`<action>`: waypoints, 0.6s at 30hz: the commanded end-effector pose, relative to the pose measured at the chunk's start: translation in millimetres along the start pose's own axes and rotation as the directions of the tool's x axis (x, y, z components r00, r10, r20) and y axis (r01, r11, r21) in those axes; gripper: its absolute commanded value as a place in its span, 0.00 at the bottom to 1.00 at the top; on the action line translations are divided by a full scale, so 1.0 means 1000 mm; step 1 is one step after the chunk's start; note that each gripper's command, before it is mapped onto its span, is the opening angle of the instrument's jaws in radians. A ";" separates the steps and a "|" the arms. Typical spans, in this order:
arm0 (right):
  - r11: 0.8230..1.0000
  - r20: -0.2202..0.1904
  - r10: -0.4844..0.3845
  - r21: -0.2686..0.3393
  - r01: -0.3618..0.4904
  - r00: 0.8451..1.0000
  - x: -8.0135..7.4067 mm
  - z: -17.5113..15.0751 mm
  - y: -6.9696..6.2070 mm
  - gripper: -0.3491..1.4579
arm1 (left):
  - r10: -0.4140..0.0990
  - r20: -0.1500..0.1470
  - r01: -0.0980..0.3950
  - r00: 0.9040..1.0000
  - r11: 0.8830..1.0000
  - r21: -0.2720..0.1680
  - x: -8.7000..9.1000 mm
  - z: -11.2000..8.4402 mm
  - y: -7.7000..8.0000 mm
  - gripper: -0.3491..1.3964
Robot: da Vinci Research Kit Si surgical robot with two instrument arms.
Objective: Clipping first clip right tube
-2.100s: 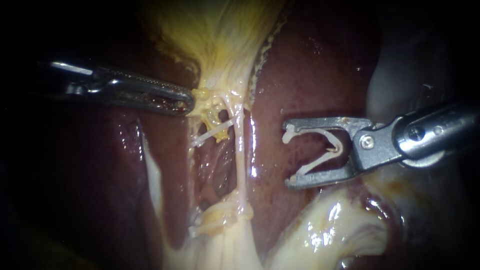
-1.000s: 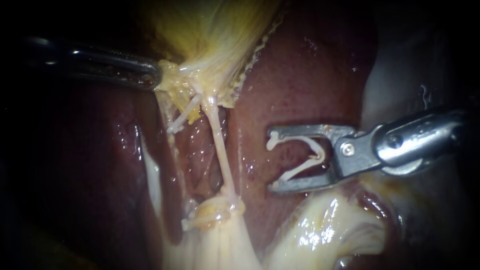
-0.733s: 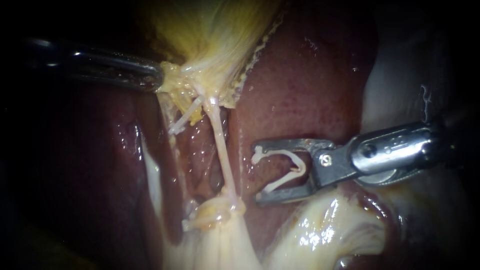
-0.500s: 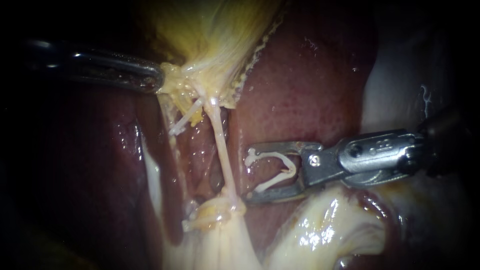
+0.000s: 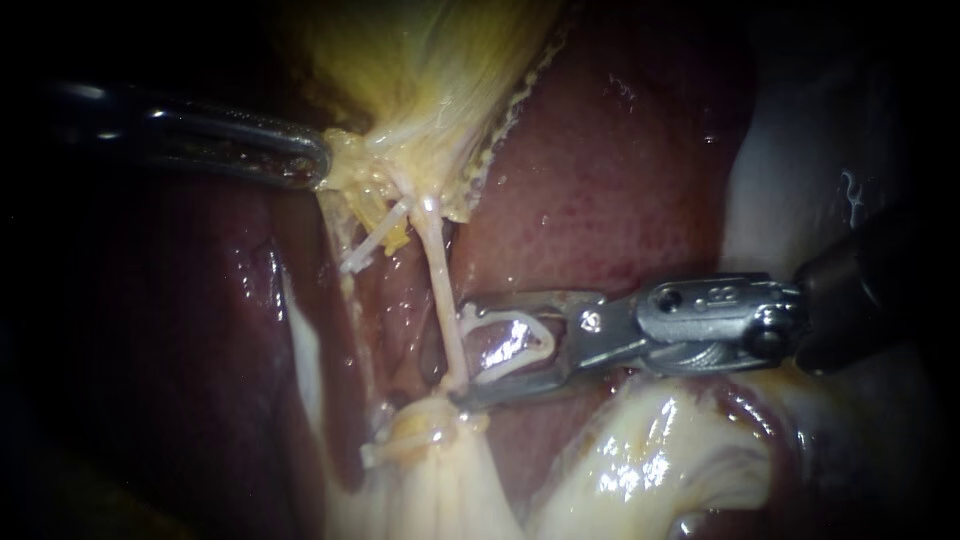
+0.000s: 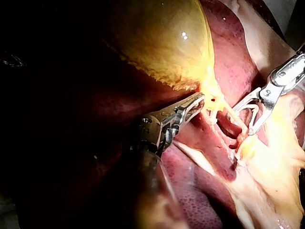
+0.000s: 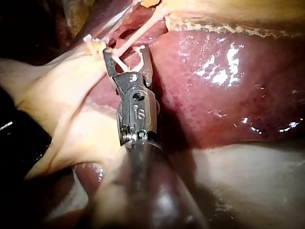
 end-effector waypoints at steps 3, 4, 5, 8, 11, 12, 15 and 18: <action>1.000 -0.021 0.026 0.017 -0.026 0.999 0.0000 0.0008 0.0001 0.47 | 0.000 0.000 0.000 1.000 1.000 0.002 0.0000 0.0001 0.0000 0.00; 0.999 -0.028 0.031 0.021 -0.030 0.999 0.0000 0.0010 0.0001 0.47 | 0.000 0.000 0.000 1.000 1.000 0.002 0.0000 0.0001 0.0000 0.00; 0.999 -0.035 0.036 0.026 -0.035 0.999 0.0000 0.0012 0.0001 0.47 | 0.000 0.000 0.000 1.000 1.000 0.002 0.0001 0.0001 0.0000 0.00; 0.997 -0.056 0.068 0.046 -0.065 0.996 0.0001 0.0015 0.0002 0.47 | 0.001 0.000 -0.001 1.000 1.000 0.001 0.0001 0.0002 0.0000 0.00; 0.992 -0.084 0.104 0.084 -0.097 0.991 0.0001 0.0015 0.0001 0.47 | 0.001 0.000 -0.001 1.000 1.000 0.001 0.0002 0.0002 0.0000 0.00; 0.989 -0.095 0.113 0.102 -0.104 0.989 0.0002 0.0014 -0.0001 0.47 | 0.001 0.000 -0.001 1.000 1.000 0.001 0.0002 0.0002 0.0000 0.00; 0.983 -0.112 0.132 0.144 -0.115 0.985 0.0004 0.0012 -0.0007 0.47 | 0.002 -0.001 -0.002 1.000 1.000 0.003 0.0003 0.0003 0.0000 0.00; 0.975 -0.116 0.155 0.180 -0.133 0.981 0.0006 0.0011 -0.0014 0.47 | 0.002 -0.001 -0.002 1.000 1.000 0.003 0.0003 0.0003 0.0000 0.00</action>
